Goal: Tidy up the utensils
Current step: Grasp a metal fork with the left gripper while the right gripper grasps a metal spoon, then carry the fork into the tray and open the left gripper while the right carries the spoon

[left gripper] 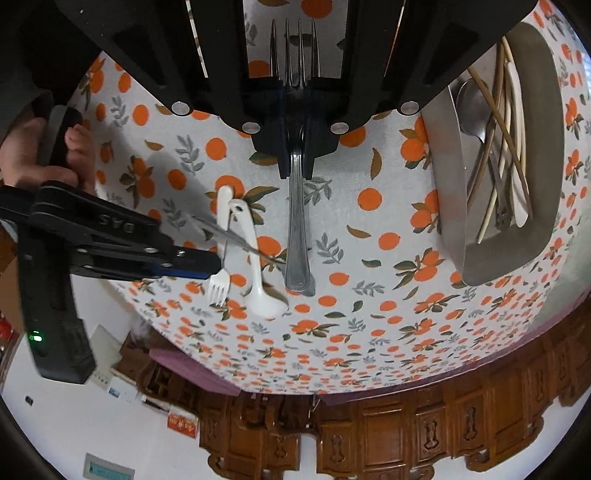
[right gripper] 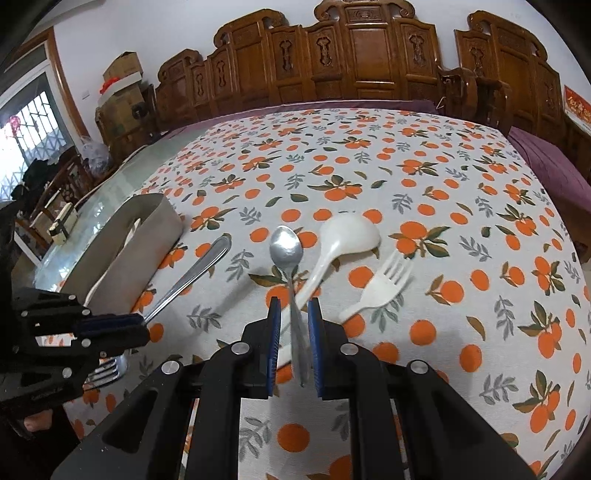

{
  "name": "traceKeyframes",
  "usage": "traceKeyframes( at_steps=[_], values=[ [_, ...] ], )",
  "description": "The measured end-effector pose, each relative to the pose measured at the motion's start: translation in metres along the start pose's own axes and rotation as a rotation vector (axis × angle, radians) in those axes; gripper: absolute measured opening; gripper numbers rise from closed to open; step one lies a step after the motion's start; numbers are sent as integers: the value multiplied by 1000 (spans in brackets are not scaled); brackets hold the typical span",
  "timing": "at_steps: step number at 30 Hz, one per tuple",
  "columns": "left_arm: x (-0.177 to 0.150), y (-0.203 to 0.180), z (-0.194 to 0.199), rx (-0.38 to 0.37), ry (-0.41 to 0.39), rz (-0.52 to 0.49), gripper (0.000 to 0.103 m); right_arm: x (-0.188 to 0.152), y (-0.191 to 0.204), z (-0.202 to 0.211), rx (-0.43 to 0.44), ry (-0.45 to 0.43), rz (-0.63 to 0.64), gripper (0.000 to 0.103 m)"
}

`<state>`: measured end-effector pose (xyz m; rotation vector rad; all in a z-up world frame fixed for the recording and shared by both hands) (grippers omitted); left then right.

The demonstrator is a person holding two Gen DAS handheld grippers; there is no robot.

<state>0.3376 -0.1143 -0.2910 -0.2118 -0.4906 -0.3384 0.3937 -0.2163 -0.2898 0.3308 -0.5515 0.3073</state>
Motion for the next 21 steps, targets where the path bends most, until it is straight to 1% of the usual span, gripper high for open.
traceKeyframes(
  at_steps=[4,7,8,10,15,18,21],
  values=[
    [4,-2,11,-15,-27,-7,6,11,9,-10,-21,35,58,17],
    [8,1,24,-31,-55,5,6,13,10,-25,-31,92,81,20],
    [9,2,27,-33,-61,8,6,13,9,-31,-48,108,93,21],
    [11,6,33,-35,-76,17,6,12,9,-40,-61,138,109,21],
    [14,13,39,-39,-89,31,6,14,13,-50,-64,174,149,21],
    [15,16,42,-41,-96,37,6,15,19,-58,-93,215,198,21],
    [16,18,44,-41,-101,41,6,17,18,-64,-129,251,216,20]
  ],
)
Point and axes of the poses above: each gripper's, at about its wrist camera, not at the fingertips, and z roughly against the way its jaws point, y to its left, x to its top, the point moved 9 cm from there along -z, roughly the way its jaws point, and after that the axes turned 5 degrees about y, right-handed, at the moved point
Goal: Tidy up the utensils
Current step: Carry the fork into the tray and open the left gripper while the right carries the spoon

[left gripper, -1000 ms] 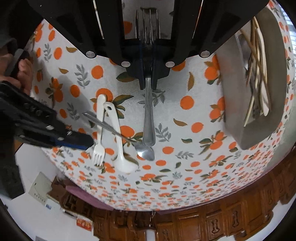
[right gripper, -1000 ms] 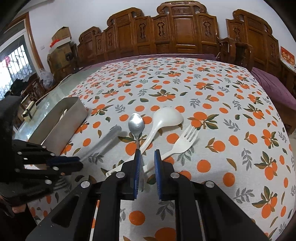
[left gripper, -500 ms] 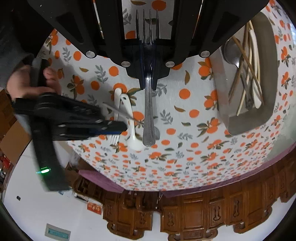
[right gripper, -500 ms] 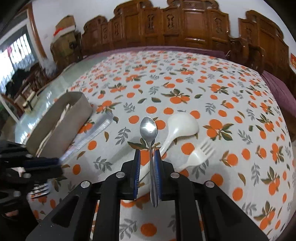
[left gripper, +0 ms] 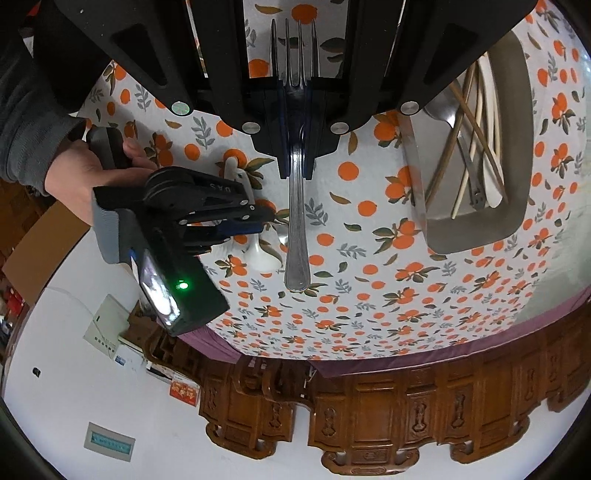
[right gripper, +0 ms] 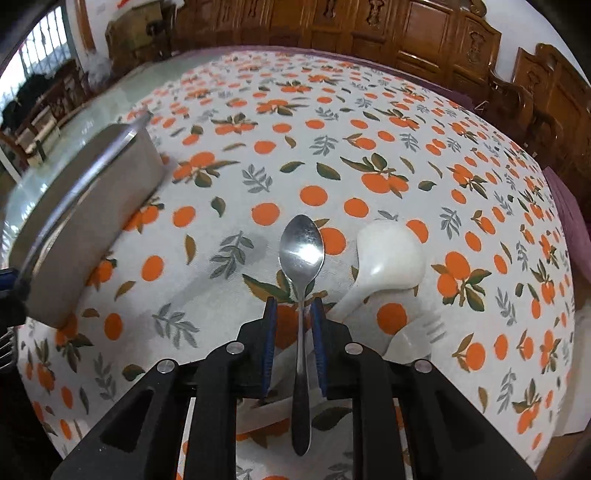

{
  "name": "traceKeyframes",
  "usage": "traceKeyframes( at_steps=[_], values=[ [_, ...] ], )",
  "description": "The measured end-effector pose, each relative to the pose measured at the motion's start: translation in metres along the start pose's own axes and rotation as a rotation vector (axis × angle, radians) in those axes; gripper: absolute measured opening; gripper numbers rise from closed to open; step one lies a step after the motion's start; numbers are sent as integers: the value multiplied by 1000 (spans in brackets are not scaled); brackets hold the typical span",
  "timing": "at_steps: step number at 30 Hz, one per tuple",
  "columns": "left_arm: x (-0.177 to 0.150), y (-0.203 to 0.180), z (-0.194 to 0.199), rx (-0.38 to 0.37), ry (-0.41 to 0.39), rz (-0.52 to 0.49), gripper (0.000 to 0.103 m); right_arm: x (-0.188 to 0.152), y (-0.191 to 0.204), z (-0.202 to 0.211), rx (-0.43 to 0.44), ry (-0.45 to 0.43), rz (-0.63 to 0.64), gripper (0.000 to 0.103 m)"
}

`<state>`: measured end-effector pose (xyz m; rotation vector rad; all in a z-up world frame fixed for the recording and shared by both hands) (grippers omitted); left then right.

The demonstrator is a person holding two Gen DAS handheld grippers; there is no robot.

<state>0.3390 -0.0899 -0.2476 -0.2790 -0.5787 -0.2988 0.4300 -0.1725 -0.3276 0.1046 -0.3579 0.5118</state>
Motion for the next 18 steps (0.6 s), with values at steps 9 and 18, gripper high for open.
traceKeyframes(
  at_steps=[9,18],
  values=[
    [2,5,8,4,-17,5,6,0,-2,-5,3,81,-55,4],
    [3,15,25,25,-44,15,6,-2,5,12,2,10,-93,4]
  ],
)
Point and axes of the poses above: each gripper's, at about its wrist camera, not at the fingertips, and z roughly against the way its jaws point, y to its left, x to its top, the point moved 9 cm from there along -z, roughly the way its jaws point, and after that the axes turned 5 degrees about y, right-handed, at the moved point
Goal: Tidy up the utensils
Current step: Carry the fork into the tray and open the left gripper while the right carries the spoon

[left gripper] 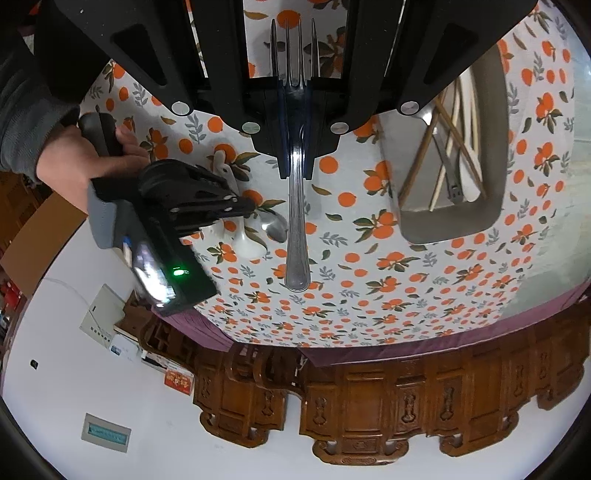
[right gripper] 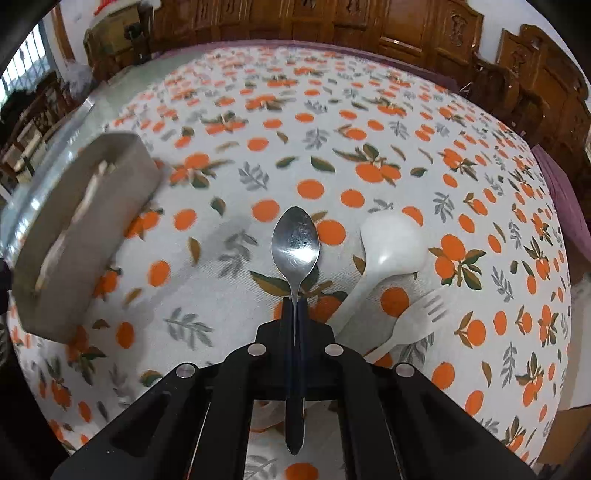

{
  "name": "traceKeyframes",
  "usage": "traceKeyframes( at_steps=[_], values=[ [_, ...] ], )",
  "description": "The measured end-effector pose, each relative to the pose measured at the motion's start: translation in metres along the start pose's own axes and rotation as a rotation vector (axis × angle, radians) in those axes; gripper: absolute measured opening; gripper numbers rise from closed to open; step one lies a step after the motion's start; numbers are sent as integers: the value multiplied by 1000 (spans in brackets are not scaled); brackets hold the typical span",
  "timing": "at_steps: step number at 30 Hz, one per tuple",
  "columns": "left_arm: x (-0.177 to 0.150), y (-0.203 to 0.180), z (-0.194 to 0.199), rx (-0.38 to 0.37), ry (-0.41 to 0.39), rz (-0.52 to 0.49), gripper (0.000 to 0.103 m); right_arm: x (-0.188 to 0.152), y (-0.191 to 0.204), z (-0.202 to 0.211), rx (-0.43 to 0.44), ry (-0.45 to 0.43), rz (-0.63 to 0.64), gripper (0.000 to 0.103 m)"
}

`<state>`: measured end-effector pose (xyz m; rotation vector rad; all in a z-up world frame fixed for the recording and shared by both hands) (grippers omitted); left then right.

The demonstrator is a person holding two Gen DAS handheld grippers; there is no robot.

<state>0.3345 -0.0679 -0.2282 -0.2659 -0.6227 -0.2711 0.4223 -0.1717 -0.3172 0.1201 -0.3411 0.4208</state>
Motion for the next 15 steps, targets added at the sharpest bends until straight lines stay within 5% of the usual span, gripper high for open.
traceKeyframes(
  at_steps=[15],
  values=[
    [-3,48,23,83,-27,60,6,12,55,79,65,-147,58,4]
  ],
)
Point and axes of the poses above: each gripper's, at about its wrist camera, not at the fingertips, and z roughly against the way its jaws point, y to its left, x to its top, the point moved 9 cm from there along -z, roughly the way its jaws point, and after that the axes turned 5 degrees about y, right-handed, at the moved point
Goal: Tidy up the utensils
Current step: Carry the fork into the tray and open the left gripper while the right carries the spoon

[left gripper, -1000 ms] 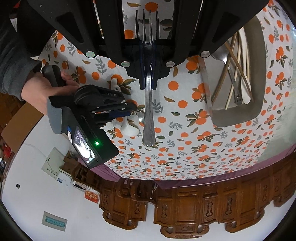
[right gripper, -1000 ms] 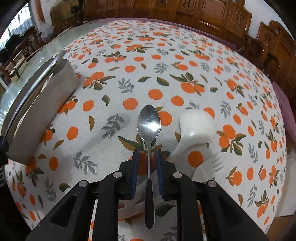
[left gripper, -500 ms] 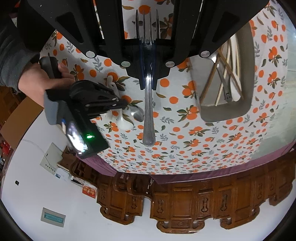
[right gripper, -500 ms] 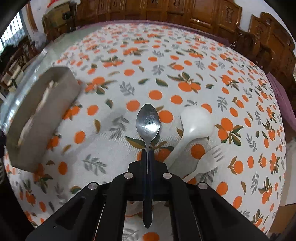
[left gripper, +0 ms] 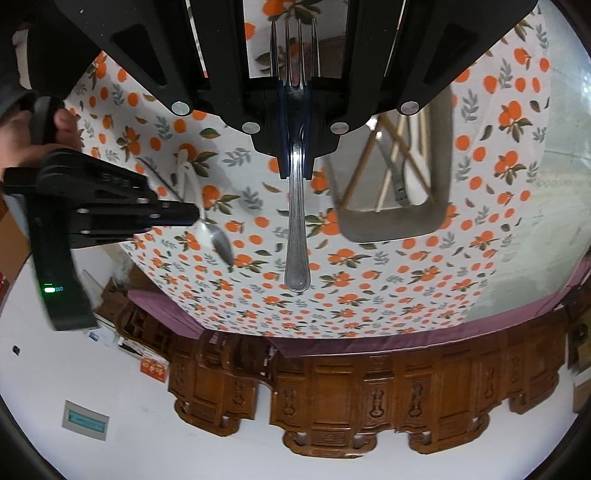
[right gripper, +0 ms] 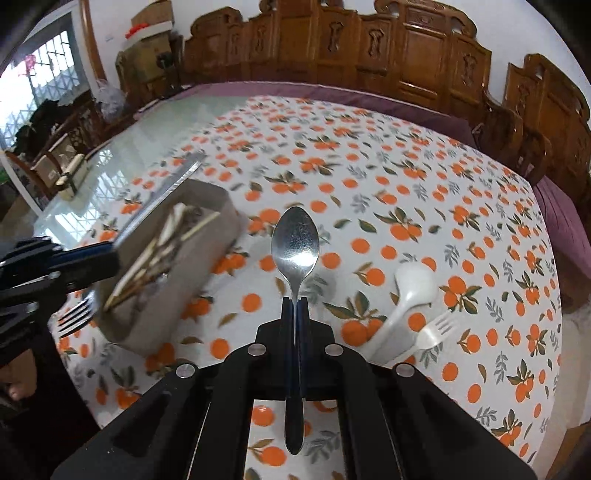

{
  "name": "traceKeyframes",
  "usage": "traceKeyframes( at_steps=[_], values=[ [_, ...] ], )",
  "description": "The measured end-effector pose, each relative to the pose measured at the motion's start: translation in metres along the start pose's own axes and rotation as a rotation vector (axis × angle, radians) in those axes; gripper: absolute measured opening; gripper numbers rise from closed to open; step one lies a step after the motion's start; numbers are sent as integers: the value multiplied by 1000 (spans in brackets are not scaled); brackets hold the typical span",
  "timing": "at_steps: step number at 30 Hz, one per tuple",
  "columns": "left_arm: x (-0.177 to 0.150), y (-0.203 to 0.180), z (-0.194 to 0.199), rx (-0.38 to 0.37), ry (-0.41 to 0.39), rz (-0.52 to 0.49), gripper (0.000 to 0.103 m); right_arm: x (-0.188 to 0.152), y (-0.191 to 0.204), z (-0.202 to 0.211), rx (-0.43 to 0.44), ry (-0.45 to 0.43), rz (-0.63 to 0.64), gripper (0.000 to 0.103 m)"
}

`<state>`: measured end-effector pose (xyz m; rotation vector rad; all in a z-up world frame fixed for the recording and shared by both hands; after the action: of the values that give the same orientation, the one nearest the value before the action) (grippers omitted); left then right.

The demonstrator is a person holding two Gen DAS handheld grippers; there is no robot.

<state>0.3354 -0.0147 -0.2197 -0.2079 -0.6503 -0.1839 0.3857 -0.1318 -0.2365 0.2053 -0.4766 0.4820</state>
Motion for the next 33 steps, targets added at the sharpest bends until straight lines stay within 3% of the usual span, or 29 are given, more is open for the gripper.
traceKeyframes(
  at_steps=[8,15,25,33],
  values=[
    [-1,27,1,23,11,38,6,10,35,19,44,-60,32,4],
    [-14,49,-22,45,83,65,6,17,53,21,74,-69,39,4],
    [-33,73,-58,82,178,102,6,12,56,19,80,-60,34,4],
    [-35,72,-63,92,200,99,6,6,48,18,71,-45,19,4]
  ],
)
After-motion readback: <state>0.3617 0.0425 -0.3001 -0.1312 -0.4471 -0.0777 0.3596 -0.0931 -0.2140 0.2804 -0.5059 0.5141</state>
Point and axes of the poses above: each gripper's, at about its wrist camera, not at the fingertips, and z roughly against the way its jaws point, y to its left, x to its top, the point moved 9 cm from there along -z, roughly the way its jaws point, and after that the axes turned 5 degrees about y, right-handed, at the moved point
